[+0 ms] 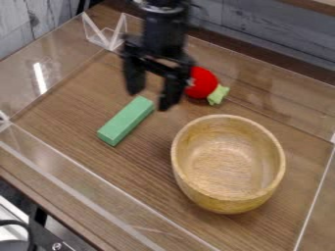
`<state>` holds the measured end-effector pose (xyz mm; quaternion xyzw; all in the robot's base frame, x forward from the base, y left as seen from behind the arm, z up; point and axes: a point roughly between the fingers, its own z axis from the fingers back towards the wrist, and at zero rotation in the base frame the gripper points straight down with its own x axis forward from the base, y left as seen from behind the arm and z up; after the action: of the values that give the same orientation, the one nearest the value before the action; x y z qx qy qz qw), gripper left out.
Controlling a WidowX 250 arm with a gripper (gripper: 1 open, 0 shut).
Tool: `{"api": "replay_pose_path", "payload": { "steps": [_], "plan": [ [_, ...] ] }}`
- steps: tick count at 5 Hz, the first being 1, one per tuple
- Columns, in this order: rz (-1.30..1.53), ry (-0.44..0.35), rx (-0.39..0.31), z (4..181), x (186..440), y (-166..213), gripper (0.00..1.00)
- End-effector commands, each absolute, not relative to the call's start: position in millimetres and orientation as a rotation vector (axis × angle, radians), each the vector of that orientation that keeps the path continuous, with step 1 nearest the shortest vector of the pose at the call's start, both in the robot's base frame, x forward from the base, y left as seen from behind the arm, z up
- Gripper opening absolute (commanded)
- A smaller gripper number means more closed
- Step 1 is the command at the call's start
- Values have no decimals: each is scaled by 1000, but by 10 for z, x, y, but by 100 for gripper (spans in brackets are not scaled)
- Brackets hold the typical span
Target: Put the green block in the brown bowl
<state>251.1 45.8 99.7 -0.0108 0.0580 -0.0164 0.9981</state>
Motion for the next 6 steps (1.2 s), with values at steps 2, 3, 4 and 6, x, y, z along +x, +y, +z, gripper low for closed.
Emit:
{"api": "replay_pose_path", "payload": {
  "steps": [2,3,4,6],
  "plan": [
    [-49,45,-8,949,2496,841,100],
    [-55,51,-14,831,2495,849,100],
    [-64,53,-15,704,2508,843,100],
    [-72,35,-19,547,2565,840,100]
  ]
}}
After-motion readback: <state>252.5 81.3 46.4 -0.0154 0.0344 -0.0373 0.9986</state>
